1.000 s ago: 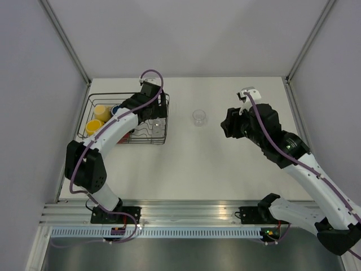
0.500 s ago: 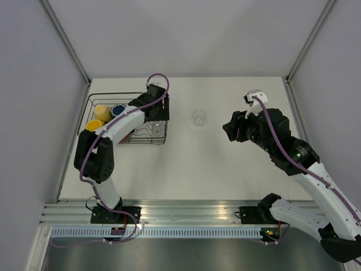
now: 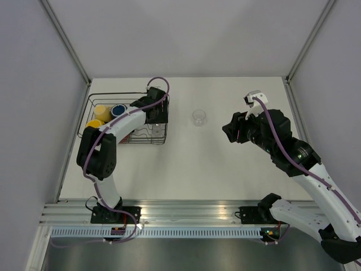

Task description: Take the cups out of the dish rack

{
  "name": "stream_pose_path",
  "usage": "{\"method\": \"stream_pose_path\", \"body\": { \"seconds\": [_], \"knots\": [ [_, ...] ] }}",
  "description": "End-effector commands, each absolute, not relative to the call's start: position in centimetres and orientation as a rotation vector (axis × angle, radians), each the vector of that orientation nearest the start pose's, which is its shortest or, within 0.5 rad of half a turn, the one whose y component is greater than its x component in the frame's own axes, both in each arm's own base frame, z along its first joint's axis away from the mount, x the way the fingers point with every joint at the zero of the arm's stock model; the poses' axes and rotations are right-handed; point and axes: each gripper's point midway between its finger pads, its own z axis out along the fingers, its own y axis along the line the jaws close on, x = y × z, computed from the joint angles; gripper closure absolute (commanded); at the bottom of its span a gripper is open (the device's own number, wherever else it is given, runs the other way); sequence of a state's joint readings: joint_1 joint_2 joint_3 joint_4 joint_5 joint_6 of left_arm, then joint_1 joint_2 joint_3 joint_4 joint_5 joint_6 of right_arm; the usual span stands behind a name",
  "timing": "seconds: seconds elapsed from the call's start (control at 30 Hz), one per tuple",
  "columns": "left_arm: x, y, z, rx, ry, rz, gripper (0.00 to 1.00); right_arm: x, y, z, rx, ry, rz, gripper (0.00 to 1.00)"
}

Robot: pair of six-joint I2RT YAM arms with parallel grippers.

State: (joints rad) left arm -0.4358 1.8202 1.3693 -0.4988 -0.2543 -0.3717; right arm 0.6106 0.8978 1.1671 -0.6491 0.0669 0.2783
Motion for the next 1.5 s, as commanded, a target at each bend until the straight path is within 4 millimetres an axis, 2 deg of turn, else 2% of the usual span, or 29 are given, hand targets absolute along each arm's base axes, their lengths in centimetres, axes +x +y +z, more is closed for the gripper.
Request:
{"method": "stream_pose_path", "body": {
  "seconds": [0.0,0.23,0.27,0.37,0.43,0.6,0.67,0.77,1.1,1.47],
  "knots": [
    [41.9,-16.8,8.8,0.017,2.472,-0.047,0.25,23.8,16.9,32.0,-0.270,1.942,0.547,0.45],
    [41.7,-16.9,7.5,0.020,2.506,-0.054,0.33,23.8,16.9,31.7,-0.275,1.948,0.546,0.45],
    [41.6,-17.0,7.5,0.024,2.507,-0.058,0.42,23.8,17.0,31.7,-0.274,1.948,0.549,0.45],
    [41.7,-17.2,7.6,0.029,2.508,-0.069,0.49,23.9,17.0,31.7,-0.274,1.948,0.549,0.45],
    [41.7,-17.4,8.1,0.030,2.501,-0.083,0.51,23.9,17.1,31.7,-0.277,1.950,0.551,0.45],
    [41.9,-17.5,9.9,0.023,2.468,-0.100,0.74,23.9,17.1,31.9,-0.274,1.943,0.555,0.45],
    [42.2,-17.5,11.2,0.015,2.445,-0.110,0.86,23.9,17.1,31.8,-0.278,1.944,0.556,0.45],
    [42.6,-17.6,12.7,0.013,2.423,-0.114,0.98,23.8,17.1,32.0,-0.276,1.939,0.556,0.45],
    [42.9,-17.3,16.0,0.010,2.381,-0.101,0.98,23.8,17.1,32.2,-0.277,1.936,0.556,0.45],
    [41.3,-15.6,21.3,-0.024,2.296,-0.079,0.98,24.2,17.7,32.3,-0.289,1.925,0.577,0.45]
  ]
}}
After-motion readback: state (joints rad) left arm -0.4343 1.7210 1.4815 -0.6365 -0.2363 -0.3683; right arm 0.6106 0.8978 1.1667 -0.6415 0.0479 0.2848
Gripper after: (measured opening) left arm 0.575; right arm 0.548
